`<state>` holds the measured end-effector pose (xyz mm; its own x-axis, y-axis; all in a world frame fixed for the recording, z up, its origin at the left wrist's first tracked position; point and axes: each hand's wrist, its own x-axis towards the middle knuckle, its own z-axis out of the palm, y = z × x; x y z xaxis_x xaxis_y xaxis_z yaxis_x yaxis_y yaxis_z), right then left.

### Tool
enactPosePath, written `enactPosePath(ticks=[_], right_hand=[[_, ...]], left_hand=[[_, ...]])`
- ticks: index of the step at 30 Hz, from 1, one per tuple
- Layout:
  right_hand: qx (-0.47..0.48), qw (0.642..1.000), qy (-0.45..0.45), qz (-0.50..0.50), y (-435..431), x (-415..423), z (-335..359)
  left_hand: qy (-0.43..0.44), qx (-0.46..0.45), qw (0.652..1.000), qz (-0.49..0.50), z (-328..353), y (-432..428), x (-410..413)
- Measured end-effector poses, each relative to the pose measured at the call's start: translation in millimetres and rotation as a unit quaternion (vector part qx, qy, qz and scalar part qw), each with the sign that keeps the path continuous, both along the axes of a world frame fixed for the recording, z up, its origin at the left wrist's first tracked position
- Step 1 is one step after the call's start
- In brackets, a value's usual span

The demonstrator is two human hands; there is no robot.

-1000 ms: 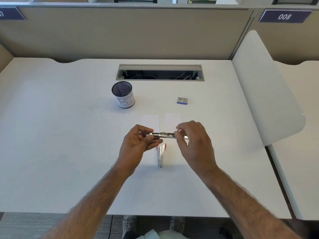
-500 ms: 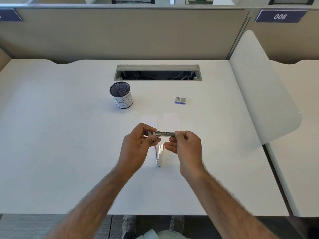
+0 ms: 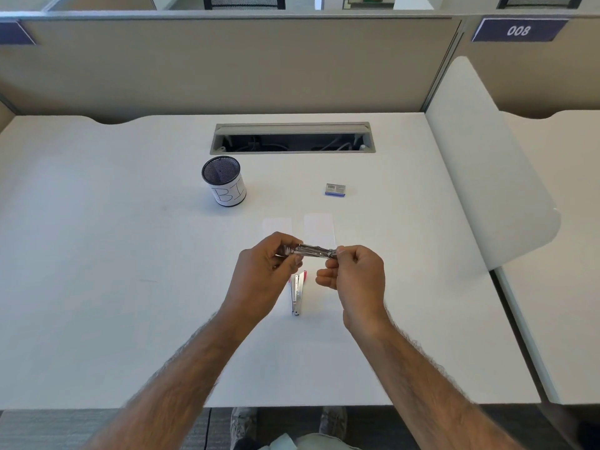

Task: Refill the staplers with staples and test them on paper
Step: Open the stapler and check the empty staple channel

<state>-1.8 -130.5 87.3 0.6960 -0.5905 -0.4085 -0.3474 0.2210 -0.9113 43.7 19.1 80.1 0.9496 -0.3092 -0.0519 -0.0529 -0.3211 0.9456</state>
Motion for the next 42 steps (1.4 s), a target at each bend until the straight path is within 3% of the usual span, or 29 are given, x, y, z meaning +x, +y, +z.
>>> enactPosePath(ticks=[4, 8, 12, 16, 22, 24, 26, 30, 34, 38, 42], right_hand=[[-0.048, 0.999, -0.009, 0.005, -2.0, -1.6, -1.9], [-0.023, 0.999, -0.029, 0.0, -1.2, -2.8, -4.9], [0.157, 0.981, -0.11, -0.029, 1.3, -0.3, -2.6], [0.33, 0.916, -0.223, -0.038, -0.5, 3.9, 5.8], [0.425, 0.871, -0.243, -0.033, -2.7, 9.9, 7.2], [0.418, 0.877, -0.233, -0.035, -3.3, 9.7, 4.6], [0.376, 0.903, -0.203, -0.043, -4.6, 8.8, 0.6], [0.172, 0.977, -0.118, -0.039, -17.1, 2.8, -12.6], [0.012, 0.999, -0.051, -0.009, -33.2, -4.9, -30.4], [-0.048, 0.998, 0.026, -0.018, -42.1, -7.2, -54.2], [-0.111, 0.991, 0.077, -0.017, -48.4, -8.4, -75.6]], left_hand=[[-0.012, -0.011, 1.0, 0.004, 4.2, -5.2, -2.0], [-0.057, -0.006, 0.998, 0.027, 6.4, -10.2, -3.0], [-0.167, -0.006, 0.986, 0.028, 9.3, -12.2, -6.8], [-0.294, 0.009, 0.956, -0.018, 2.5, -11.3, -14.6], [-0.44, 0.116, 0.889, -0.048, -0.8, -8.2, -11.5], [-0.425, 0.105, 0.898, -0.045, 0.6, -9.7, -11.5], [-0.359, 0.044, 0.932, -0.018, 2.3, -13.5, -12.8], [-0.147, -0.036, 0.987, 0.058, -6.2, -22.6, -13.2], [0.078, -0.11, 0.989, 0.066, -30.6, -28.1, -6.8], [0.106, -0.031, 0.993, 0.04, -57.9, -36.4, -10.8], [0.012, 0.163, 0.986, -0.036, -82.4, -47.1, -16.8]])
